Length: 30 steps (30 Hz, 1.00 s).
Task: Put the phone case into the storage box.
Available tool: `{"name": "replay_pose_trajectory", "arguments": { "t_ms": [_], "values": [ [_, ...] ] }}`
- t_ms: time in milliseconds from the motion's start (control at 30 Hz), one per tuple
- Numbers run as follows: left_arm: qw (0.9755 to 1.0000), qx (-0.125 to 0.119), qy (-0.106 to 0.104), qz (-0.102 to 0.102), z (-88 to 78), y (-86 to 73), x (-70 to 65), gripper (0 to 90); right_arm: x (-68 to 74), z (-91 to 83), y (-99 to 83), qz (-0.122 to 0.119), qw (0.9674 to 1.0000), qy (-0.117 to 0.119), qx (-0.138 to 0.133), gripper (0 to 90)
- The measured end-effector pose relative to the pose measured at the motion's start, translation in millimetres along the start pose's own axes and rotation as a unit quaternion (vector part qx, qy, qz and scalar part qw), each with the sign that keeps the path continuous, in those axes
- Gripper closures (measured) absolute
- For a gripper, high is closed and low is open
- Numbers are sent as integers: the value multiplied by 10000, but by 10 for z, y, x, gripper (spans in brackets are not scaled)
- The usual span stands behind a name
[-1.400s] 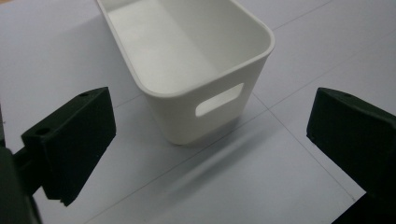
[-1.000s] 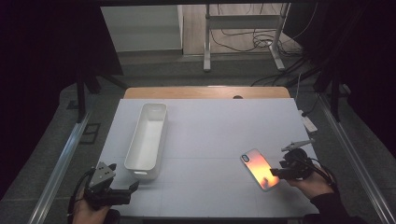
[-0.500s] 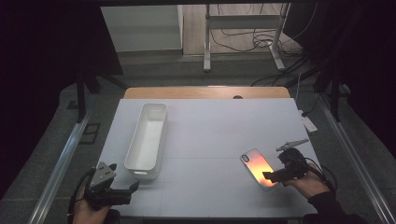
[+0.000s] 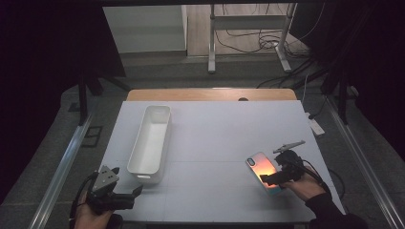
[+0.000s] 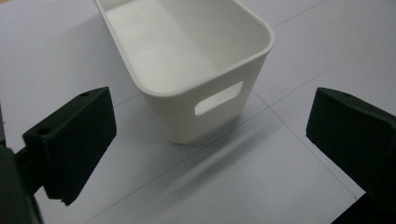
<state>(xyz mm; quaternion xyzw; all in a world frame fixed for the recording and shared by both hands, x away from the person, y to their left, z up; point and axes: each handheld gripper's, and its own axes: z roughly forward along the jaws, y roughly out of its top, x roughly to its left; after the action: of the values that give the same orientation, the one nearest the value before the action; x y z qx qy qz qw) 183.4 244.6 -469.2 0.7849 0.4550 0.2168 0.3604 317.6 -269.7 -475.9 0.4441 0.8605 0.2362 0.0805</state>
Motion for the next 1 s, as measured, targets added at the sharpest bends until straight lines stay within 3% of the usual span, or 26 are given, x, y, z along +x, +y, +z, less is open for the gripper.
{"name": "replay_pose_trajectory", "arguments": {
  "t_ms": [900, 1000],
  "values": [
    [10000, 14, -1, 38, 4, 2, -5, 22, 14, 309, -54, -144, 9981, -288, 520, 0],
    [10000, 21, 4, 42, 4, 2, -6, 21, 16, 351, -63, -203, 9971, -405, 613, 0]
  ]
}}
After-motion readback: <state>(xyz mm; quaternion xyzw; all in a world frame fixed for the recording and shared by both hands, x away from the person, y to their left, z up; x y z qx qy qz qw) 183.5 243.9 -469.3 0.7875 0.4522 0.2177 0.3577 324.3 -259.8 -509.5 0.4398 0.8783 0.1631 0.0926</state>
